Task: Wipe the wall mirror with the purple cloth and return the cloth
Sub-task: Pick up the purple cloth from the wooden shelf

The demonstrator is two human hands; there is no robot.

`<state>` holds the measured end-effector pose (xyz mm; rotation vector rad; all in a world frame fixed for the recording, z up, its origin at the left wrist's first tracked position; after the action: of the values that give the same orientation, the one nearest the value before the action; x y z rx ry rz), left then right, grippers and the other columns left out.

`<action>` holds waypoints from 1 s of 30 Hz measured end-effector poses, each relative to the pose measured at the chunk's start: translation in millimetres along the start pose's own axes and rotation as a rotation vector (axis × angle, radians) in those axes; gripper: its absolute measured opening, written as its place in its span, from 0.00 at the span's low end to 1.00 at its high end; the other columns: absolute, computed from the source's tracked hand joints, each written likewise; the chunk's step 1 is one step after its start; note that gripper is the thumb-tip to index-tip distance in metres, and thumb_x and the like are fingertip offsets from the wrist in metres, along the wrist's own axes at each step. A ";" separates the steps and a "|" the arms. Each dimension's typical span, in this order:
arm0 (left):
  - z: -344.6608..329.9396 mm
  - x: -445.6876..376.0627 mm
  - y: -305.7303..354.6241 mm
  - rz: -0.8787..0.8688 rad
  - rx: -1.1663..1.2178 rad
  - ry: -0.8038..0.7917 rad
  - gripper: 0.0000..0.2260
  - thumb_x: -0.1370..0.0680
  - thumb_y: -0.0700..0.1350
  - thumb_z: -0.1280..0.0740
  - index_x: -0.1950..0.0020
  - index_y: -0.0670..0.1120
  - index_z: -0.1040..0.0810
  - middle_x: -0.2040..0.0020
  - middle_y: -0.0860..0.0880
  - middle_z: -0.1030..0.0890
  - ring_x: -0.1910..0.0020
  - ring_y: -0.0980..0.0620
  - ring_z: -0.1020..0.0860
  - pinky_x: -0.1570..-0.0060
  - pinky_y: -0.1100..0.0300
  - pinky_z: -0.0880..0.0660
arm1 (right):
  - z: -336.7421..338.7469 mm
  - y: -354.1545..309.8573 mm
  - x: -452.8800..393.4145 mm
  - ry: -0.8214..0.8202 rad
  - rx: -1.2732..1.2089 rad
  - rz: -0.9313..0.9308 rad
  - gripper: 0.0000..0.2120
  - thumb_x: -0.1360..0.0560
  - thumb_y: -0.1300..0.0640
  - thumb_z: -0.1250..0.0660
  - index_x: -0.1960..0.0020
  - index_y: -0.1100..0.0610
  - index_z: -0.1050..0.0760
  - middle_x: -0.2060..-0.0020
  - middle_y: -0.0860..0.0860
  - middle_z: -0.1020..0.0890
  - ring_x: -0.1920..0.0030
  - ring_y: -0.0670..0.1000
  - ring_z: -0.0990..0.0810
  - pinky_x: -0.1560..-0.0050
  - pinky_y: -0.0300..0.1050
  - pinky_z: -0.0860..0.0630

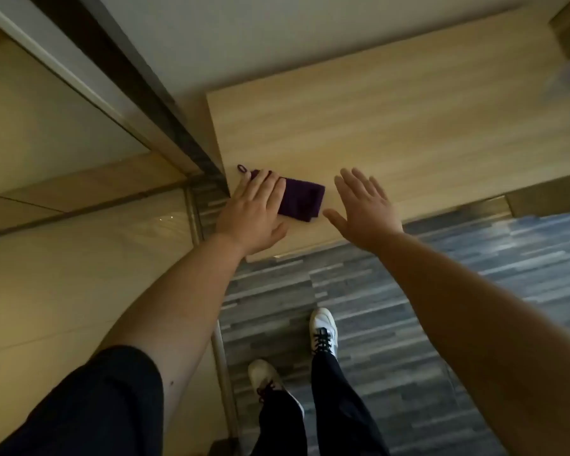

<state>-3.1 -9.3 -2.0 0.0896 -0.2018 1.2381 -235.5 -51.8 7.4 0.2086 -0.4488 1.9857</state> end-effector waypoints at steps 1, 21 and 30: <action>-9.4 -6.1 1.4 0.003 0.005 -0.007 0.37 0.20 0.62 0.40 0.21 0.38 0.42 0.22 0.39 0.39 0.22 0.40 0.44 0.22 0.44 0.52 | -6.4 3.8 -5.4 -0.010 0.017 0.008 0.35 0.19 0.36 0.53 0.19 0.56 0.52 0.19 0.52 0.51 0.20 0.52 0.57 0.23 0.49 0.61; -75.1 -55.6 -10.0 -0.167 0.019 0.167 0.20 0.23 0.54 0.34 0.45 0.37 0.24 0.53 0.38 0.22 0.56 0.38 0.24 0.58 0.47 0.26 | -56.5 16.7 -33.8 -0.029 0.104 0.067 0.36 0.19 0.35 0.55 0.19 0.56 0.52 0.19 0.54 0.54 0.20 0.53 0.57 0.22 0.52 0.60; -2.0 41.6 -46.5 0.068 0.109 0.240 0.15 0.22 0.52 0.33 0.49 0.40 0.25 0.57 0.40 0.24 0.61 0.41 0.25 0.63 0.51 0.29 | -2.5 -66.8 -11.1 -0.018 0.114 0.150 0.36 0.20 0.34 0.58 0.19 0.54 0.58 0.22 0.50 0.63 0.23 0.49 0.66 0.24 0.50 0.65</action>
<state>54.0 14.5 6.4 0.0278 0.0711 1.3152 -170.7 -34.1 16.0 0.2711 -0.3726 2.1608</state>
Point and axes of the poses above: each hand's wrist, its own x-axis away from the middle knuckle, its own z-axis out of the back of the hand, y = z × x, the point moved 1 cm from there along -x, towards the middle knuckle
